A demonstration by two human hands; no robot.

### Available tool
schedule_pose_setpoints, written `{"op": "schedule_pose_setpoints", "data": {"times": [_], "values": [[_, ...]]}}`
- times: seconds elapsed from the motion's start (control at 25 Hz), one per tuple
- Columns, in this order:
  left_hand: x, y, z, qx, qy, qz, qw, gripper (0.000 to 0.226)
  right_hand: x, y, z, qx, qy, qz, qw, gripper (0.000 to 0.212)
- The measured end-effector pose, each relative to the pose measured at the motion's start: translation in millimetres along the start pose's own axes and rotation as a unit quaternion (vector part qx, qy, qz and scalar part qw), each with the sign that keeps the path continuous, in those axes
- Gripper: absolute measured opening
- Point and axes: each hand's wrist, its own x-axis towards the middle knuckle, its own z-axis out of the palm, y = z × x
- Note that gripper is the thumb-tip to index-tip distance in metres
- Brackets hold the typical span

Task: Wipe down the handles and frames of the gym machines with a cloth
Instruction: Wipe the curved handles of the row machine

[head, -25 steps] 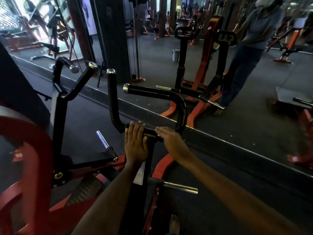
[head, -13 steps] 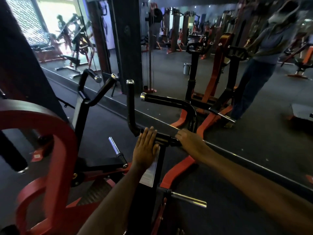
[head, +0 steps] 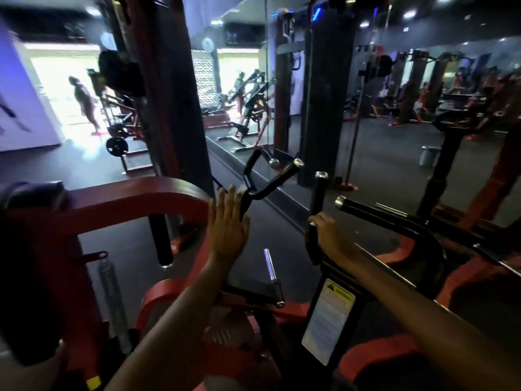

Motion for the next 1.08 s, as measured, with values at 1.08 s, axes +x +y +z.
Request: {"op": "schedule_pose_setpoints", "data": {"times": [1.08], "values": [[12,-26,15,0.093,0.099,-0.138,0.981,0.053,45,-6,6,-0.395,-0.212,-0.250,0.858,0.030]]}}
